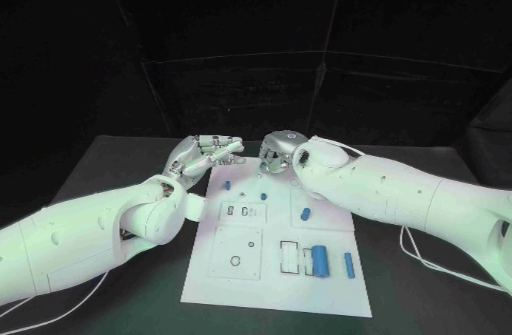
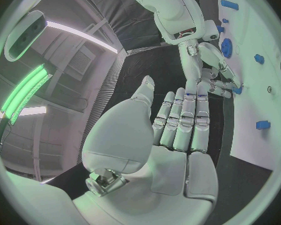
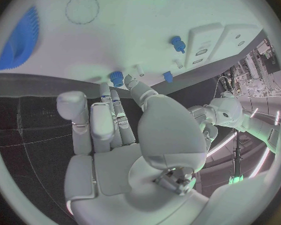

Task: Assemble the parts on the task board

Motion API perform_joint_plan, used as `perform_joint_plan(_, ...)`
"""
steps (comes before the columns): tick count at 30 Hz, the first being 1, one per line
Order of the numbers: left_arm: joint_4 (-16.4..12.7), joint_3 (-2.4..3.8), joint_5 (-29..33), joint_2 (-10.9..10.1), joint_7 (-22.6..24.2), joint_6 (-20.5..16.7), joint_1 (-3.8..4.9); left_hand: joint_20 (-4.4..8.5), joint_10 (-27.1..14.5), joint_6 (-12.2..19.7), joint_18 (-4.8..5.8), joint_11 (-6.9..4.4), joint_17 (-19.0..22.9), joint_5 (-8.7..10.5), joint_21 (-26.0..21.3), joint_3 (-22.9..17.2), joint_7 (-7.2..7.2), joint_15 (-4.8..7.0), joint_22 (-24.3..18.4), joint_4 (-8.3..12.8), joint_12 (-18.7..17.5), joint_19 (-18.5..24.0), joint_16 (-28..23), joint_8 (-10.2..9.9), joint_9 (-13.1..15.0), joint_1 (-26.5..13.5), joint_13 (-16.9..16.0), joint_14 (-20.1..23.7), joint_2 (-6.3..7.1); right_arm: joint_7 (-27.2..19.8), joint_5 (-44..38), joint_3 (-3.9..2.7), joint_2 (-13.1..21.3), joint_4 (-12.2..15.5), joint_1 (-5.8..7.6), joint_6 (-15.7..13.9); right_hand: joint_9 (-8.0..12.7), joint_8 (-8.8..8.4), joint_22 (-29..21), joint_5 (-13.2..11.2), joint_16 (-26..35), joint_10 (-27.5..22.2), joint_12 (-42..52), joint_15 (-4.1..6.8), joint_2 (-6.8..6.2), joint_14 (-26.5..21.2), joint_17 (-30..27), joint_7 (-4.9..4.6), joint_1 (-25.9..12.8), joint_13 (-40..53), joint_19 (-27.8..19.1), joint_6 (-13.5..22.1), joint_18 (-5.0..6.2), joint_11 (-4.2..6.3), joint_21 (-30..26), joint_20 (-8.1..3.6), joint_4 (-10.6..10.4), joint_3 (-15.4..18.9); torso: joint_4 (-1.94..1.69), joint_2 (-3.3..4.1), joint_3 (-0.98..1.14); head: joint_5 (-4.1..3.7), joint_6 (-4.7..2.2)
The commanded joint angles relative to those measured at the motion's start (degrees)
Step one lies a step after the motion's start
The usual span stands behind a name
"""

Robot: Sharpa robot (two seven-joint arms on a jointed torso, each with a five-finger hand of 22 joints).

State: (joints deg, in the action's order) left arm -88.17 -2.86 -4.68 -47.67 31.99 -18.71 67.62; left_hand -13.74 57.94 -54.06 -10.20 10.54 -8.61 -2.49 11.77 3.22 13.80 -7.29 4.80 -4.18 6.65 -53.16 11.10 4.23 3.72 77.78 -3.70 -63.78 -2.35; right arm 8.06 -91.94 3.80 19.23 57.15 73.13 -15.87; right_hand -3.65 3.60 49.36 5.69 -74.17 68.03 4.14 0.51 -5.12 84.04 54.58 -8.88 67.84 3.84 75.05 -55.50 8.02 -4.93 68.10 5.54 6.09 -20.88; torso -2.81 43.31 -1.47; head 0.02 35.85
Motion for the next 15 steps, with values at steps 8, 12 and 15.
perform_joint_plan(8, 0.15, 0.05, -0.27, -0.24, 0.03, 0.56, 0.15, -0.18, -0.4, 0.34, -0.27, -0.03, -0.08, -0.28, -0.27, 0.07, 0.02, -0.18, -0.09, 0.37, -0.17, -0.18, -0.29, -0.35, 0.03, 0.37, 0.04, 0.07, -0.45, -1.07, 2.9, -0.05, 6.18, 6.26, 0.21, -8.2, -0.22, 0.15, 0.82, 2.15, -0.86, 2.49, 1.43, -0.38, -0.38, 0.79, 0.44, -0.59, 1.47, 0.7, 0.19, 0.4, -0.7, 0.04, 0.93, 0.36, -0.99, 1.46, 0.14, -0.11, 0.05, 0.09, -0.18)
perform_joint_plan(12, 0.18, 0.05, -0.26, -0.44, 0.01, 0.6, 0.15, -0.18, -0.4, 0.33, -0.26, -0.03, -0.09, -0.28, -0.29, 0.06, 0.02, -0.19, -0.1, 0.42, -0.17, -0.17, -0.31, -0.35, 0.04, 0.4, 0.04, 0.09, -0.45, -0.68, 6.53, -0.73, 11.46, 11.64, 0.37, -9.24, -0.17, 0.04, 4.35, 2.46, -1.86, 7.47, 4.16, 0.21, -1.29, 1.11, 2.14, -0.21, 1.67, 2.3, 1.77, 0.88, -1.27, 0.89, 3.09, -0.08, -1.63, 2.65, 0.32, -0.18, 0.07, -0.28, -0.51)
perform_joint_plan(15, 0.23, 0.04, -0.26, -0.53, -0.06, 0.66, 0.15, -0.18, -0.4, 0.33, -0.26, -0.03, -0.09, -0.28, -0.29, 0.06, 0.02, -0.19, -0.1, 0.42, -0.17, -0.17, -0.31, -0.35, 0.04, 0.4, 0.04, 0.09, -0.45, 0.38, 9.81, -1.46, 15.35, 15.18, 0.44, -7.44, -0.25, 0.25, 6.67, 3.57, -3.29, 12.12, 7.88, 0.98, -2.83, 1.59, 4.75, 0.59, 0.81, 4.98, 2.81, 1.03, -1.66, 1.91, 4.58, -0.82, -2.98, 5.34, 0.5, -0.17, 0.14, -0.54, -0.73)
